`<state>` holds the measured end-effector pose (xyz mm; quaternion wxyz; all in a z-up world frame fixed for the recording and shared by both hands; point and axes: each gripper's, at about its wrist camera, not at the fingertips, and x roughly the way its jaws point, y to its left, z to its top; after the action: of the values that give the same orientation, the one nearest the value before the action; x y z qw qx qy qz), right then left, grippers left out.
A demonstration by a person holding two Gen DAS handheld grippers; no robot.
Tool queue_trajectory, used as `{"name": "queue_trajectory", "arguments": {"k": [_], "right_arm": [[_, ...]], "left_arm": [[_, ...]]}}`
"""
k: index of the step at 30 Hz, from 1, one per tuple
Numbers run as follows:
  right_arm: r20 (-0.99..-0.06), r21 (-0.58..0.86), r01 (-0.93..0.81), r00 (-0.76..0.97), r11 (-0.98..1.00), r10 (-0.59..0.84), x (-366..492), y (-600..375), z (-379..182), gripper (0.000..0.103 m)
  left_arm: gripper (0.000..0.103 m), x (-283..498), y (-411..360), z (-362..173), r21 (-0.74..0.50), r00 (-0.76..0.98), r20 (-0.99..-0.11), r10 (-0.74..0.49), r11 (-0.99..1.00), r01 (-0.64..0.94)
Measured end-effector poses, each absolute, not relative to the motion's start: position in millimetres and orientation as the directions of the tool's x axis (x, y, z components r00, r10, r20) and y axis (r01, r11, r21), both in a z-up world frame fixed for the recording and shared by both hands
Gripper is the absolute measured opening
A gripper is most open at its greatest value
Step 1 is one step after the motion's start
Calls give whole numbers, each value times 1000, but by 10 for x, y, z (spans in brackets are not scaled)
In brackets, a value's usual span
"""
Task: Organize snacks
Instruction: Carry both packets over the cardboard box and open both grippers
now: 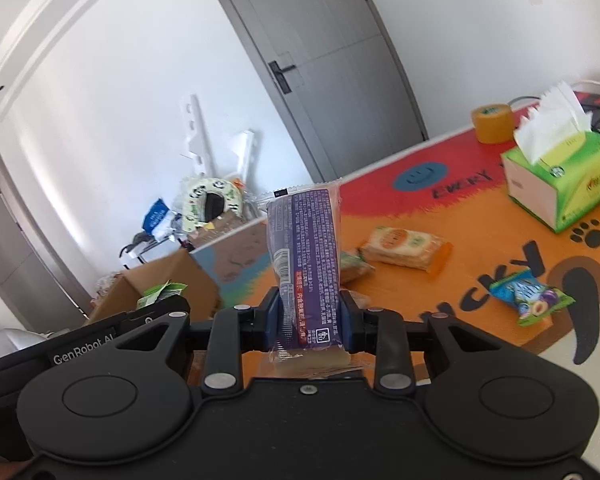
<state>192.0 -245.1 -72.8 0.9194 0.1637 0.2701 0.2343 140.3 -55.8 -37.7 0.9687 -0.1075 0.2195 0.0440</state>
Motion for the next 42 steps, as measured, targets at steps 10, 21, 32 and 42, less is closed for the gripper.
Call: {"name": "queue_trajectory", "arguments": {"k": [10,21,32,42], "right_arm": [[-374,419,-410,735,810,565,1773,-2231,-556,31],[-358,402,-462,716,791,600,1696,-1873,-452,31],[-372,390,-498,684,775,627,1783,-1441,-442,31],[-402,382,-526,645,760,649,1969,-1075,-514,31]], "left_arm": [[27,1130,-281,-202,-204,916,-392,87,963,-179],[27,930,114,-129,-238,922,-365,130,944,-227],[27,883,604,-174,-269,912,-370,178,919,-288],[27,1038,917,-301,-284,895,-398,199,901,-326]]}}
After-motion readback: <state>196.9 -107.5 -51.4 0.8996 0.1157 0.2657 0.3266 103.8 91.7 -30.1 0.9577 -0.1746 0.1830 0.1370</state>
